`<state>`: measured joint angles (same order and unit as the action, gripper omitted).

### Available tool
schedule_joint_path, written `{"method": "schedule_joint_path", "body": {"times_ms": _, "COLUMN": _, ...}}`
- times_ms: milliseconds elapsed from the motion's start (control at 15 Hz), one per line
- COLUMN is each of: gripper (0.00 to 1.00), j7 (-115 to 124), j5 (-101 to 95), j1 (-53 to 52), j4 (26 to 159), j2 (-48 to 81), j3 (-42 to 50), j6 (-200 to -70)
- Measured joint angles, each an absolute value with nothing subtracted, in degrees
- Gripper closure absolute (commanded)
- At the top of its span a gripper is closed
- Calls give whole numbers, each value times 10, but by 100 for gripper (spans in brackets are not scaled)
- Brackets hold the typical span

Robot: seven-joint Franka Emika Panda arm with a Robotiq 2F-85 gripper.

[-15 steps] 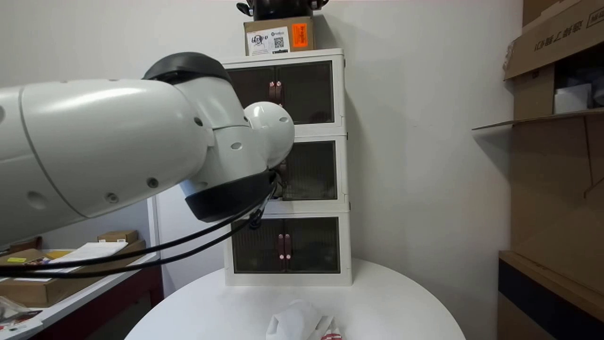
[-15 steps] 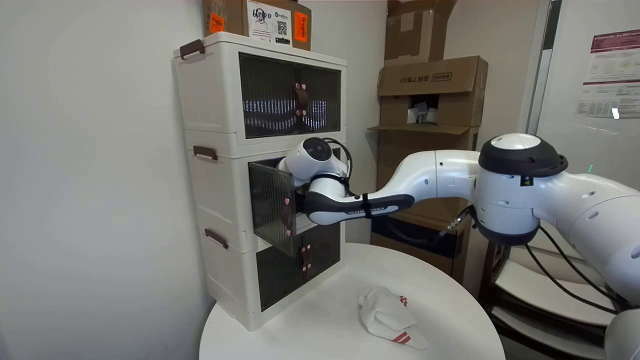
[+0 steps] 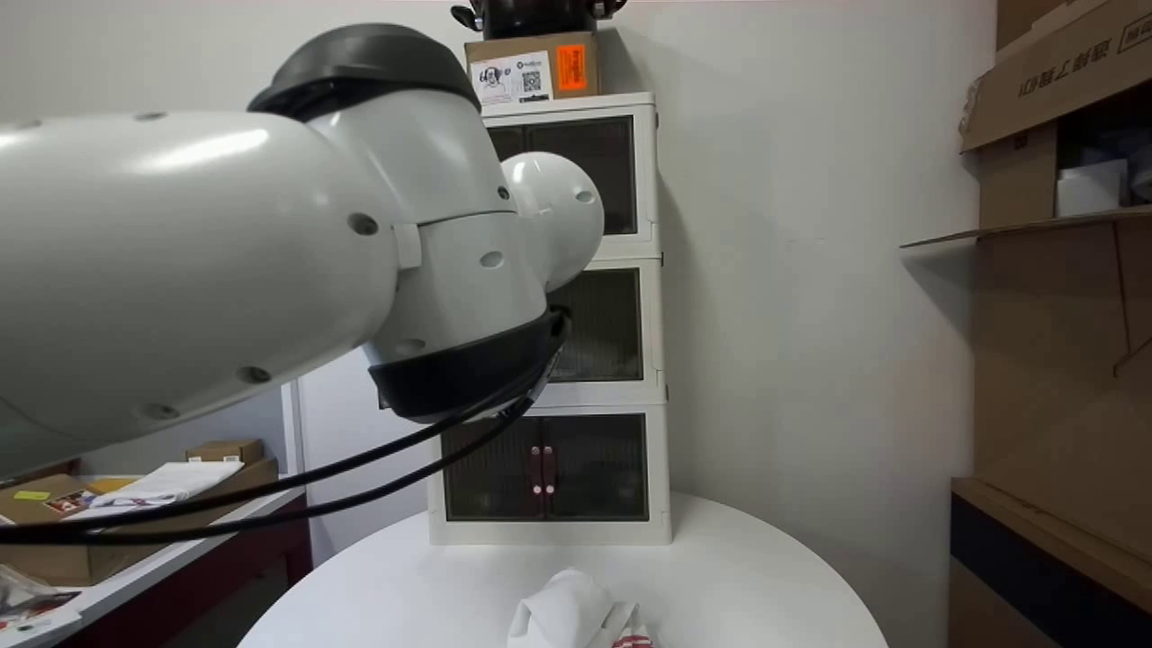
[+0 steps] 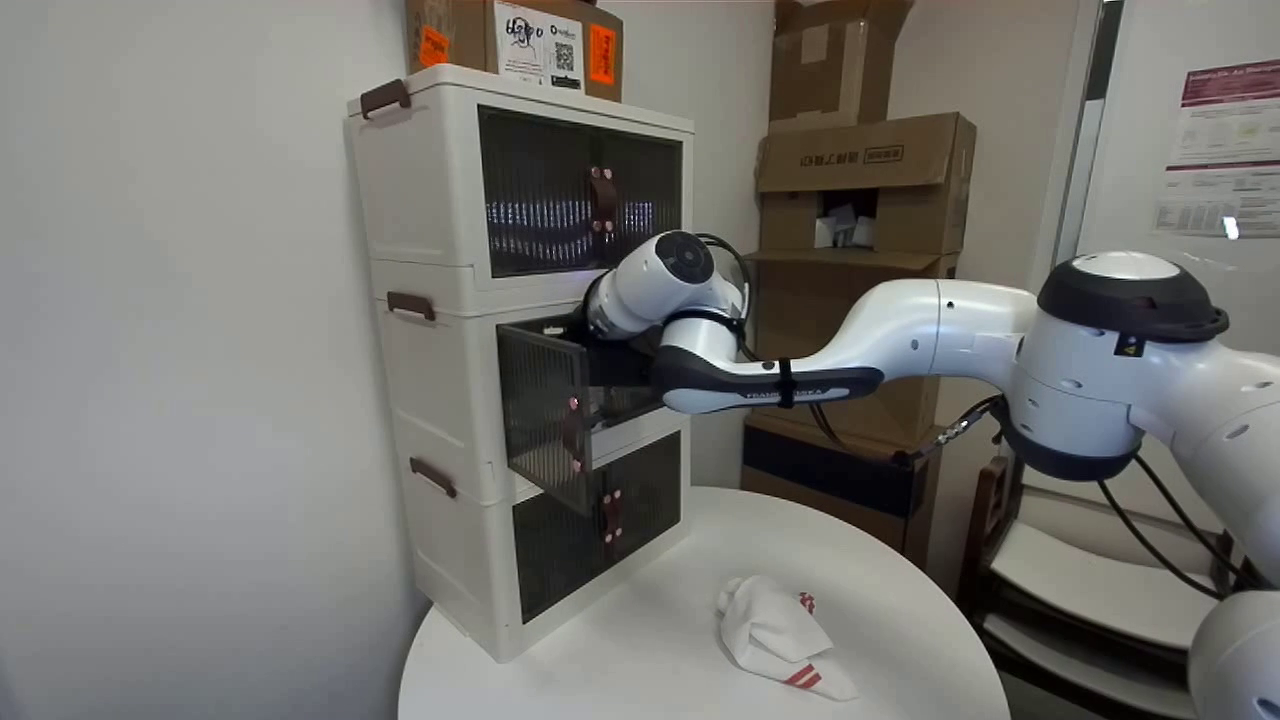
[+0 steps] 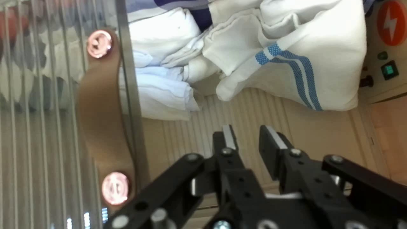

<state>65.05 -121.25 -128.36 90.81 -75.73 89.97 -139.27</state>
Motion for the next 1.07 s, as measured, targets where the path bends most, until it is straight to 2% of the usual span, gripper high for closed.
{"method": "schedule_joint_path", "body": {"times_ms": 267, "gripper": 11, "j7": 641, "j5": -1209, "j1": -1297, "j4": 904, "j2": -769, "j3": 908, "j6": -1393}}
{"method": "schedule_joint_path", "body": {"times_ms": 400, "gripper": 0, "j7": 634, "j5": -1209, "j1": -1314, "j4": 892, "j2": -779, "j3": 916, "j6": -1393}}
{"method": "schedule_joint_path", "body": {"times_ms": 867, "gripper": 0, "j7": 606, "j5": -1236, "j1": -1405, "j4": 780, "j2": -823, "j3": 938, "j6": -1392}}
{"method": "schedule_joint_path", "body": {"times_ms": 933, "gripper": 20, "j7": 605, "j5": -1245, "j1": -1412, "j4": 769, "j2": -829, "j3": 939, "j6": -1392}}
{"method": "schedule_joint_path", "body": {"times_ms": 1067, "gripper": 33, "j7": 605, "j5": -1260, "j1": -1408, "j4": 768, "j2": -836, "j3": 939, "j6": -1393}}
